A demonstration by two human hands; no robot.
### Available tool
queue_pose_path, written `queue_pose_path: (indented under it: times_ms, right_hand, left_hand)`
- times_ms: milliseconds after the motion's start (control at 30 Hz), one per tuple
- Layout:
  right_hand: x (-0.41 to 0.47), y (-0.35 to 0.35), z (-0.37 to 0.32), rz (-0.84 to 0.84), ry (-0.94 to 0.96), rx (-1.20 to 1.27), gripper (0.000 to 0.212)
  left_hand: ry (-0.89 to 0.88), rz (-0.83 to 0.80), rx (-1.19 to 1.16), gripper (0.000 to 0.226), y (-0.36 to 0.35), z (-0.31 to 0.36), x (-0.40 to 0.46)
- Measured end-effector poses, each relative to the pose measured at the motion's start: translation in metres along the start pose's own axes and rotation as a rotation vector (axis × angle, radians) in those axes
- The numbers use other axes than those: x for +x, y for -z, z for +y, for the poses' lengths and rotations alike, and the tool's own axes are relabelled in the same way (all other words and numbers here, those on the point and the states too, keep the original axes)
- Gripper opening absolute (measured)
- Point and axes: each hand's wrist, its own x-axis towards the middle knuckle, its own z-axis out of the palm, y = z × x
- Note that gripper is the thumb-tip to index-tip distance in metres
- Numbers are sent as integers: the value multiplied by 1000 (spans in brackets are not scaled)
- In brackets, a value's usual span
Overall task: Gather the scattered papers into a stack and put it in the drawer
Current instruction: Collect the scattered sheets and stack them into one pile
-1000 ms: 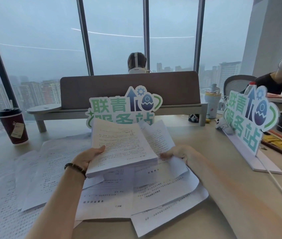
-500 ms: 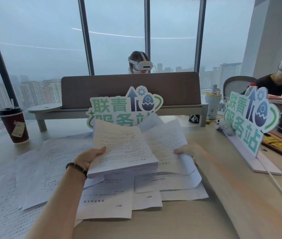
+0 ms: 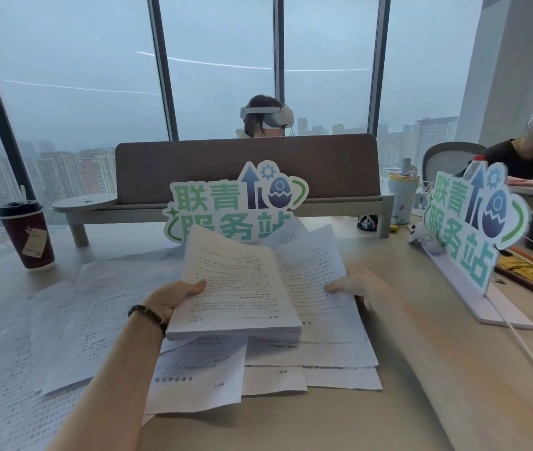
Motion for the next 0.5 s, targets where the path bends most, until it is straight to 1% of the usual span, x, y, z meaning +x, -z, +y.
queue_pose_path:
  times_ms: [67,167,333,433,500]
  right_hand:
    - [0,-1,1,-7,18,54,23]
    - [8,-2,2,5,22,133,36]
    - [9,4,-4,-59,25,272,32]
    - [8,5,-7,-95,46,296,37]
    - [8,3,-7,-94,65,262,41]
  left_hand:
    - [3,-2,3,16,1,-1,1]
    - [7,-7,5,17,1,-2,3]
    - [17,12,47,17,-1,-1,4]
    - [29,24,59,16,-2,-2,3]
    - [34,24,66,17,-3,-3,3]
